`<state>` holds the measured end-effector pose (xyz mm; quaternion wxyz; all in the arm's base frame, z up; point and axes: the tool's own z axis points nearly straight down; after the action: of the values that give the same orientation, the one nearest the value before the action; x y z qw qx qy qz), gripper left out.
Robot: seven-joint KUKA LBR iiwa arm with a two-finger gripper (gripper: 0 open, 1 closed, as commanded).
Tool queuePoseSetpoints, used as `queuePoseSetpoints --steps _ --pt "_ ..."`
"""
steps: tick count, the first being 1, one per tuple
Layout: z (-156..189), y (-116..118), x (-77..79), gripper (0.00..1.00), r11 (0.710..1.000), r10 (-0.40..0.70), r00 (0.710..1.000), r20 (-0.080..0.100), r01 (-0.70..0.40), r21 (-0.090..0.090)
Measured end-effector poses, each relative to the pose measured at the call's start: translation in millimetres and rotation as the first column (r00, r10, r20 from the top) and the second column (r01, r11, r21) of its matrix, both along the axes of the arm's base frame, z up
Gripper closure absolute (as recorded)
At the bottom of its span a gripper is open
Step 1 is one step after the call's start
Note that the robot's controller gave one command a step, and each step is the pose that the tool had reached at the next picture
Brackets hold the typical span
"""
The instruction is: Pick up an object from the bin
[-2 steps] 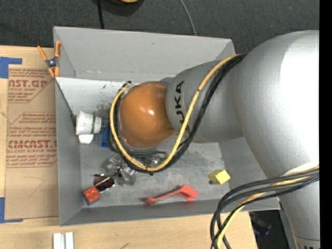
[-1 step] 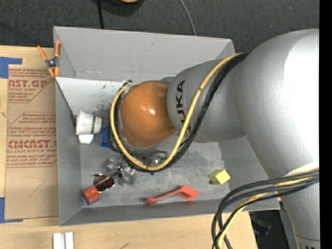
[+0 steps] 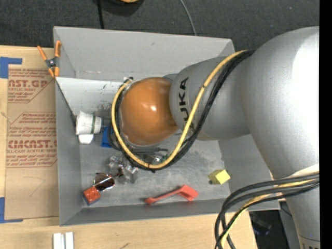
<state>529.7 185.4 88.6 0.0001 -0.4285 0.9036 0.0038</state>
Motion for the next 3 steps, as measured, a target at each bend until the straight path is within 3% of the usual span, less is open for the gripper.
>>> queuePoseSetpoints --steps 3 --pt "35 1 1.0 1.00 1.000 0.000 1.000 0.004 0.000 0.002"
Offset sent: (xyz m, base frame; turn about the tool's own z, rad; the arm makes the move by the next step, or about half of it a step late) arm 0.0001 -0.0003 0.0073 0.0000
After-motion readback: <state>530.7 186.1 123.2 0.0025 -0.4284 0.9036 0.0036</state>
